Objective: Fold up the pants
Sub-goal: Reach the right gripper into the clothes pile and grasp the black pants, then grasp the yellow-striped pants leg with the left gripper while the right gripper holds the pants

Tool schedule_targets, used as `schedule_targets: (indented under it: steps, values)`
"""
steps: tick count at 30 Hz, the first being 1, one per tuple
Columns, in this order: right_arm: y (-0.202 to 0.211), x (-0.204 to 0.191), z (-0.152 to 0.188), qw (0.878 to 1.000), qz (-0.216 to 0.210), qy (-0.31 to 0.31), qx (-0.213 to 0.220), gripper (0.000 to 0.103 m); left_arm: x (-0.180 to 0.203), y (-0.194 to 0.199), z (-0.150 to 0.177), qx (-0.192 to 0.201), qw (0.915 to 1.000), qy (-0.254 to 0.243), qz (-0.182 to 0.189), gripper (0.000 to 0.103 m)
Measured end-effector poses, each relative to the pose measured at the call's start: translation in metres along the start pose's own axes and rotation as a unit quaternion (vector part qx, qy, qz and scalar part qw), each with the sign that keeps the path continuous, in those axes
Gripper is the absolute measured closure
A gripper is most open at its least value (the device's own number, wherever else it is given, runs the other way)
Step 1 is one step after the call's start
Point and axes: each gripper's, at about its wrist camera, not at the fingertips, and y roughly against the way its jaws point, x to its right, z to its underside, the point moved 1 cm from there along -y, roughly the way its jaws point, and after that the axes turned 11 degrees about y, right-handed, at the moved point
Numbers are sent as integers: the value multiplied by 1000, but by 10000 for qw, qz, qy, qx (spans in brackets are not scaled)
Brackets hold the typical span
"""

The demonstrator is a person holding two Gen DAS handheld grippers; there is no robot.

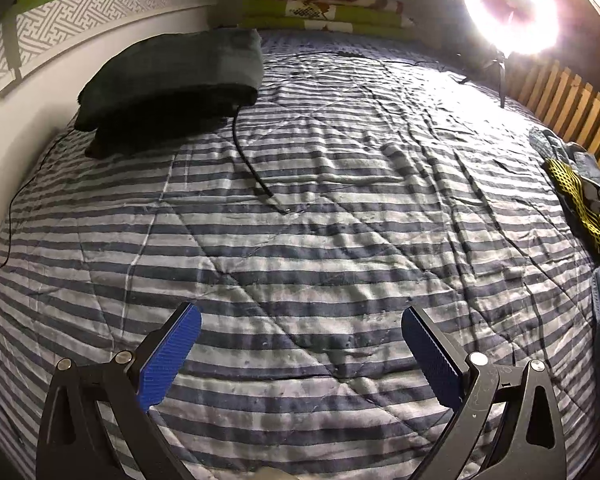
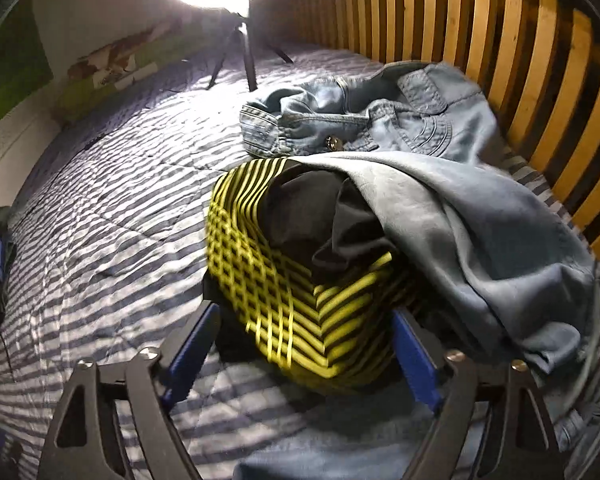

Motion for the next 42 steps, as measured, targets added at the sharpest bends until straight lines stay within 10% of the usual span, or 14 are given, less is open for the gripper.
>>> schedule_targets:
  steps: [4, 9, 15, 22, 27, 37, 42]
  values:
    - [-13, 2, -10, 9992, 390, 125, -36, 28, 5, -1, 2, -21, 9998, -159, 94, 5]
    - [-27, 11, -13, 9972, 708, 16, -237, 78, -1, -5, 2, -188, 9996, -89, 171, 17]
    - [14, 11, -15, 9977, 611, -108, 284, 95, -12, 2, -2, -125, 9997, 53, 196, 20]
    - [76, -11, -6, 9944, -814, 37, 668, 99, -18, 17, -4, 112, 9998, 46, 153, 20]
    - [125, -77, 9, 9704, -2103, 759, 916, 100, -25, 24, -9, 274, 9995, 141, 103, 20]
    - [140, -235, 129, 8688, -4517, 1919, -660, 96, -74, 31, -36, 565, 9958, 703, -123, 20]
    - [108, -218, 161, 8970, -3911, 1869, -868, 94, -68, 31, -33, 200, 9975, 562, 390, 20]
